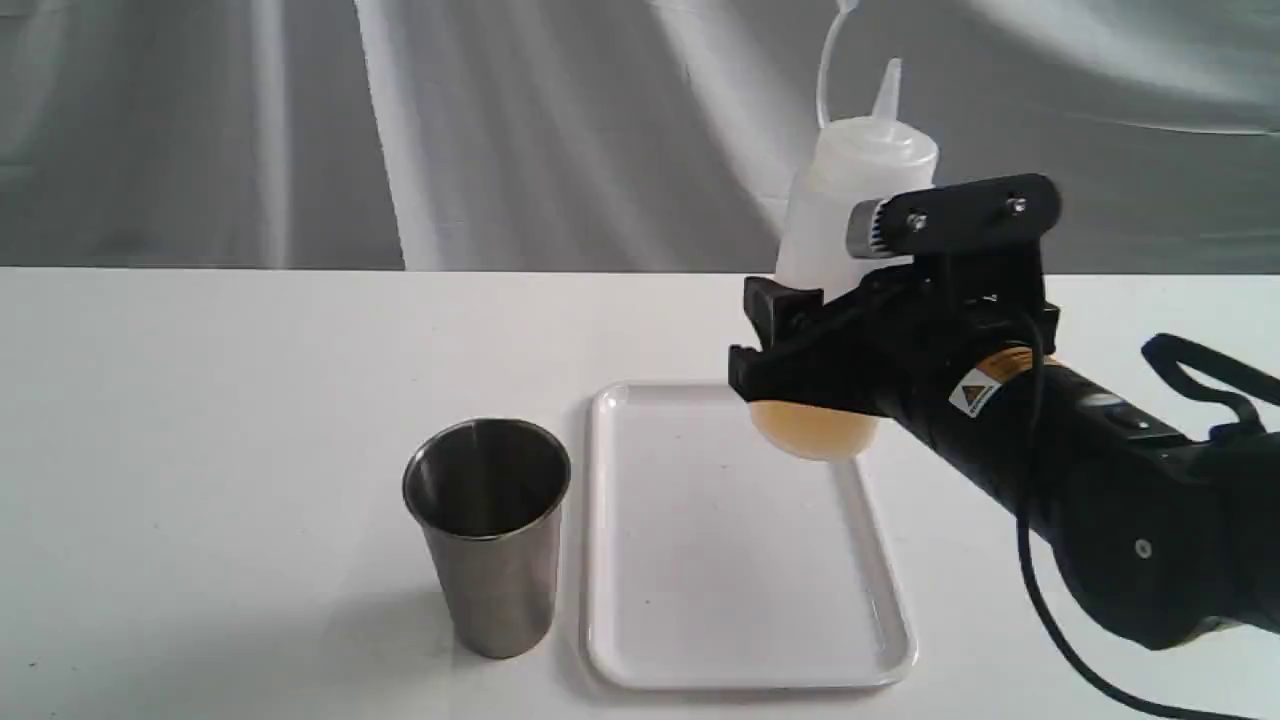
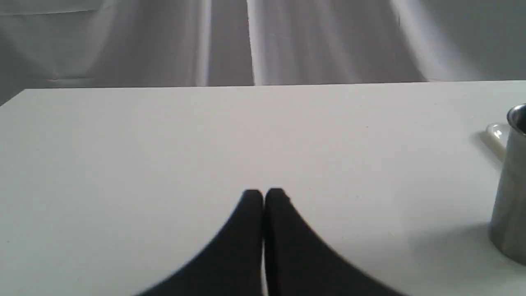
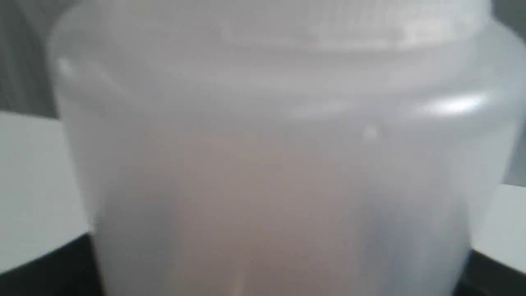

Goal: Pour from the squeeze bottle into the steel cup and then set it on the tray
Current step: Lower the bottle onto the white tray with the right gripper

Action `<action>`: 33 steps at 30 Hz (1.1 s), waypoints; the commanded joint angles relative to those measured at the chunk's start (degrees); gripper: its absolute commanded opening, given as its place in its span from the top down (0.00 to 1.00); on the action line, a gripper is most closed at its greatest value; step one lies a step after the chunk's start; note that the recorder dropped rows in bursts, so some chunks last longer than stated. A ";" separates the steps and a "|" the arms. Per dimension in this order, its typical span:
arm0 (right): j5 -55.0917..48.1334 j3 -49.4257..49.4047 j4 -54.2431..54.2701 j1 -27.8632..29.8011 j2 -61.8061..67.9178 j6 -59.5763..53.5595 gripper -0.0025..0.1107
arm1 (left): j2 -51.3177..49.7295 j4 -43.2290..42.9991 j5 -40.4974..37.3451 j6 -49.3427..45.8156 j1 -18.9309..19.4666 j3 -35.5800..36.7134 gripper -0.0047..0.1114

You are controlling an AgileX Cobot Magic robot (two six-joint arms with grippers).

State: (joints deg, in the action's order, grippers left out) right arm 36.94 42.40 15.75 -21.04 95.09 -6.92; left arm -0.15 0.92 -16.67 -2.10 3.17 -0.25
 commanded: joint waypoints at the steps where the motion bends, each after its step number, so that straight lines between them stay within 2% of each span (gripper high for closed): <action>1: 7.54 0.07 -4.72 0.40 0.81 6.52 0.98 | 0.15 0.04 0.42 0.23 -0.46 0.25 0.96; 9: 13.44 0.07 -19.36 0.40 8.31 6.52 0.98 | 0.15 0.04 0.42 0.11 -0.46 0.25 0.96; 13: 14.98 0.07 -22.83 0.40 10.56 4.67 0.98 | 0.15 0.04 0.42 0.12 -0.46 0.25 0.96; 16: 18.41 0.07 -21.97 0.40 12.56 4.67 0.98 | 0.15 0.04 0.42 0.12 -0.46 0.25 0.96; 23: 25.12 0.07 -10.94 0.40 16.87 4.43 0.98 | 0.15 0.04 0.42 0.24 -0.46 0.25 0.96; 33: 30.63 0.41 -12.12 0.40 21.70 4.43 0.98 | 0.15 0.04 0.42 0.24 -0.46 0.25 0.96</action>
State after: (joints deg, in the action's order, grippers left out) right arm 64.47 42.40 3.94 -21.04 116.43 -1.91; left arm -0.15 0.92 -16.67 -2.10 3.17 -0.25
